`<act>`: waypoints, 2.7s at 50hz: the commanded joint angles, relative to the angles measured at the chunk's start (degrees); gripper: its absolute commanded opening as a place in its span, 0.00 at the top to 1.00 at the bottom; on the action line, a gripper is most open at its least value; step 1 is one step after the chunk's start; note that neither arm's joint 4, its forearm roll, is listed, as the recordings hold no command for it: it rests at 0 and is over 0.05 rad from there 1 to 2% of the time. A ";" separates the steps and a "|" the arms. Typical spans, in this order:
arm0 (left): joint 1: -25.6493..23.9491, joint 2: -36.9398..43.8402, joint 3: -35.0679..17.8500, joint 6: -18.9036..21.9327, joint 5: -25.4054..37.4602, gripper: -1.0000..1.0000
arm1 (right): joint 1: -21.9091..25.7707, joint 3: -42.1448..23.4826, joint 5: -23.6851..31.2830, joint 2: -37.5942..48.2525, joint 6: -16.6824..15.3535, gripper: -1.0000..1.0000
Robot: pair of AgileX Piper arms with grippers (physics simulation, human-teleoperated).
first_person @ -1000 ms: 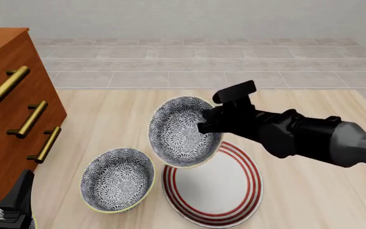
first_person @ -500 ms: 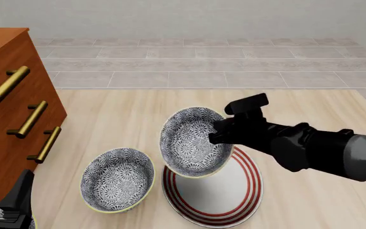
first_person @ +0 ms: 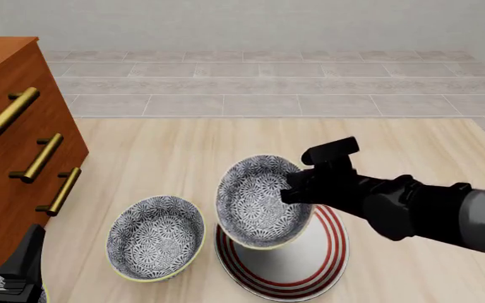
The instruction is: Pick up the bowl and put it in the front on the plate.
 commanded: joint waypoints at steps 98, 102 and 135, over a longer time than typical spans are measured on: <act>0.00 0.00 0.00 0.00 0.00 0.00 | -6.90 8.06 -4.89 -6.79 0.01 0.00; 0.00 0.00 0.00 0.00 0.00 0.00 | -7.15 7.72 -4.27 -7.86 0.11 0.00; 0.00 0.00 0.00 0.00 0.00 0.00 | -13.07 9.70 -11.17 -16.25 -6.60 0.00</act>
